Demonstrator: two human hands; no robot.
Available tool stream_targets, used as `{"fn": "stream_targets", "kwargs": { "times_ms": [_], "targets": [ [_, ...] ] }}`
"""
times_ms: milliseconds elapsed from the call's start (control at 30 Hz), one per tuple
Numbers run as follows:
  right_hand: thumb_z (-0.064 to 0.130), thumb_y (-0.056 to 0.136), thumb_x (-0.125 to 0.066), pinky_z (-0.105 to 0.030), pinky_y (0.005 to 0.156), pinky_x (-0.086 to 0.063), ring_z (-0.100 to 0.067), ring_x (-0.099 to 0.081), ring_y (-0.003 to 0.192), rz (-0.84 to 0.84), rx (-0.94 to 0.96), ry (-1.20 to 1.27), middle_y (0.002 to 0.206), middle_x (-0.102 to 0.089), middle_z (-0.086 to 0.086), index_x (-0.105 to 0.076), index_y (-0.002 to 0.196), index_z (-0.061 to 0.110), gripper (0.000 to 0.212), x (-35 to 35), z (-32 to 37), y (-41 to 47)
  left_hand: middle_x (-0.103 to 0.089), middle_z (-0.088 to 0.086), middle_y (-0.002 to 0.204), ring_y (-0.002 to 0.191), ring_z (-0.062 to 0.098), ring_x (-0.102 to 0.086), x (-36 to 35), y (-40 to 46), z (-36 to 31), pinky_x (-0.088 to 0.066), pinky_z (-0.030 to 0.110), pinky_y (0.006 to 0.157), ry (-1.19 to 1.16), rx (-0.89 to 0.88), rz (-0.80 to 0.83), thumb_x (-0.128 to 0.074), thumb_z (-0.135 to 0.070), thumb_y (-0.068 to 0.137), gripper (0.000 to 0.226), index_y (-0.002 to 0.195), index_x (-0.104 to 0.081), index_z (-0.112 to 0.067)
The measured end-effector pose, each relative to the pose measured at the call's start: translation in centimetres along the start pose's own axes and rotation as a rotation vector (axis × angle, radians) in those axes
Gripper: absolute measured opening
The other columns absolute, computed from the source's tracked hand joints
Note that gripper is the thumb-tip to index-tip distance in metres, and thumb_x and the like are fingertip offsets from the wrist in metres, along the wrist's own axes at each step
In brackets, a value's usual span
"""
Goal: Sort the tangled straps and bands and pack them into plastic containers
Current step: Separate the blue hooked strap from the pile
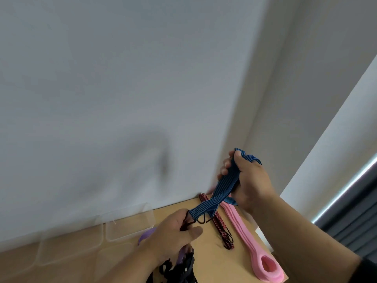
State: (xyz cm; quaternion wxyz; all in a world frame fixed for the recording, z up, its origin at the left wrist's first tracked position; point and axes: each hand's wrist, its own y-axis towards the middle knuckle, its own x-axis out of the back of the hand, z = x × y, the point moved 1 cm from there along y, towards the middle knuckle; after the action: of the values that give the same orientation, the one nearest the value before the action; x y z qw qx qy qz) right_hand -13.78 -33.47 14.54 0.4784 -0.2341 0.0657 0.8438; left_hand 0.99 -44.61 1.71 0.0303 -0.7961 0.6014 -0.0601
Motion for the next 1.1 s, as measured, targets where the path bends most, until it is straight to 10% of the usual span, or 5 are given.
{"fn": "stream_targets", "kwargs": {
  "times_ms": [367,700,833,933,1100],
  "targets": [
    [0.024,0.106,-0.047,-0.037,0.072,-0.046,-0.018,-0.054,0.064,-0.013,0.014,0.108,0.069,-0.057,-0.003,-0.057,0.102,0.010,0.018,0.4,0.3,-0.1,-0.055,-0.017,0.085,0.073,0.010,-0.059,0.0,0.5,1.4,-0.053,0.032,0.075,0.390,-0.273,-0.224,-0.071,-0.035,0.089,0.040,0.125,-0.061,-0.048],
    [0.026,0.102,-0.051,-0.039,0.076,-0.047,-0.021,-0.055,0.069,0.176,-0.124,0.066,0.080,-0.058,-0.005,-0.059,0.103,0.011,0.017,0.3,-0.6,0.2,-0.072,-0.007,0.096,0.089,0.017,-0.064,2.2,0.3,-0.1,-0.037,0.047,0.099,0.044,0.111,0.553,-0.065,-0.013,0.092,0.030,0.119,-0.069,-0.001],
    [0.028,0.099,-0.055,-0.035,0.069,-0.041,-0.019,-0.049,0.063,0.212,-0.160,0.010,0.076,-0.052,-0.004,-0.059,0.101,0.011,0.018,0.3,-1.4,0.1,-0.076,0.008,0.102,0.108,0.028,-0.067,1.6,0.4,-2.1,-0.048,0.044,0.103,0.172,0.145,0.711,-0.073,-0.010,0.086,0.020,0.099,-0.080,-0.023],
    [0.026,0.098,-0.054,-0.035,0.067,-0.039,-0.019,-0.047,0.061,0.269,-0.176,0.000,0.073,-0.050,-0.005,-0.057,0.101,0.009,0.017,-0.2,-1.4,-0.3,-0.074,-0.012,0.083,0.078,-0.005,-0.066,0.5,1.1,-2.8,-0.046,0.014,0.080,0.421,0.089,0.549,-0.076,-0.020,0.086,0.010,0.094,-0.078,-0.027],
    [0.026,0.095,-0.056,-0.038,0.069,-0.039,-0.020,-0.045,0.062,0.297,-0.184,0.069,0.074,-0.049,-0.006,-0.057,0.100,0.010,0.018,-0.8,-0.5,-0.8,-0.059,0.008,0.067,0.056,0.025,-0.059,0.0,1.9,0.8,-0.055,0.045,0.070,-0.050,0.068,-0.034,-0.077,-0.010,0.084,0.019,0.073,-0.067,-0.021]
  ]
}}
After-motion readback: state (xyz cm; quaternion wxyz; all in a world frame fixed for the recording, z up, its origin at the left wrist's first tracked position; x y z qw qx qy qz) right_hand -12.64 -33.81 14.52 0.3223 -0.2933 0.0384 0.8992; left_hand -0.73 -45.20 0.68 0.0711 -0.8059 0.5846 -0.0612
